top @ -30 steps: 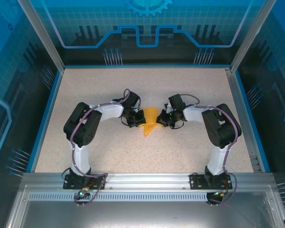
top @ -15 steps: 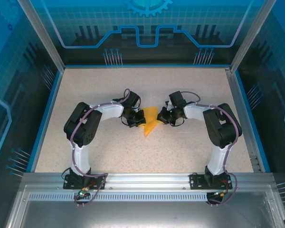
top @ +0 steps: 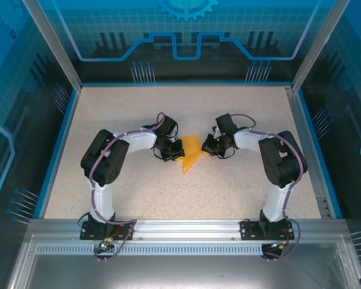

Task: Fold a paper plane with a square sheet of paper (pick it up from the middle)
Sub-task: Third fold the triangle at the center of the table.

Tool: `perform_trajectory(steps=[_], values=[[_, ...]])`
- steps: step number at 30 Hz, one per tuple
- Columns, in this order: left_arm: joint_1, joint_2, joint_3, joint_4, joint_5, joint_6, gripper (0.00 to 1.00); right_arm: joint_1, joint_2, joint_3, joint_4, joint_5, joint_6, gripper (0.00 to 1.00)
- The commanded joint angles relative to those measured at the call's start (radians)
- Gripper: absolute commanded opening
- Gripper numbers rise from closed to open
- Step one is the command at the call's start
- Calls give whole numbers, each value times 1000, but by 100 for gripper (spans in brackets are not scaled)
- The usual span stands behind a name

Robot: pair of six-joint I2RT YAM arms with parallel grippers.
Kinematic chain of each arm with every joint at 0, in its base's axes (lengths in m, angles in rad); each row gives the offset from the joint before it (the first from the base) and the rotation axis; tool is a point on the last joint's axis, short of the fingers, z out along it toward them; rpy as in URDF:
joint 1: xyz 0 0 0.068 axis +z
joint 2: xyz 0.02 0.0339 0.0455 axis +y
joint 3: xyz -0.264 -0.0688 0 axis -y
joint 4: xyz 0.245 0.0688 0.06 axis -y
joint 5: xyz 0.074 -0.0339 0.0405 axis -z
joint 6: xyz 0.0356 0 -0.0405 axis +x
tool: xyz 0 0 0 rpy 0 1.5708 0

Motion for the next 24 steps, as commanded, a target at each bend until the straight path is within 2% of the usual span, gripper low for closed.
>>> perform_trajectory(steps=[1,5,11,15,24], values=[[-2,31,0,-46,-34,20,0,25,-90,20,-22,-17,-43,0],[-2,32,2,-41,-34,18,0,96,-114,-33,21,-79,-25,0],[-2,32,1,-39,-37,22,0,166,-131,-166,205,-156,76,0],[-2,32,2,-35,-36,23,0,192,-129,-227,294,-179,117,0],[-2,32,3,-35,-40,23,0,206,-87,-264,365,-198,125,0]])
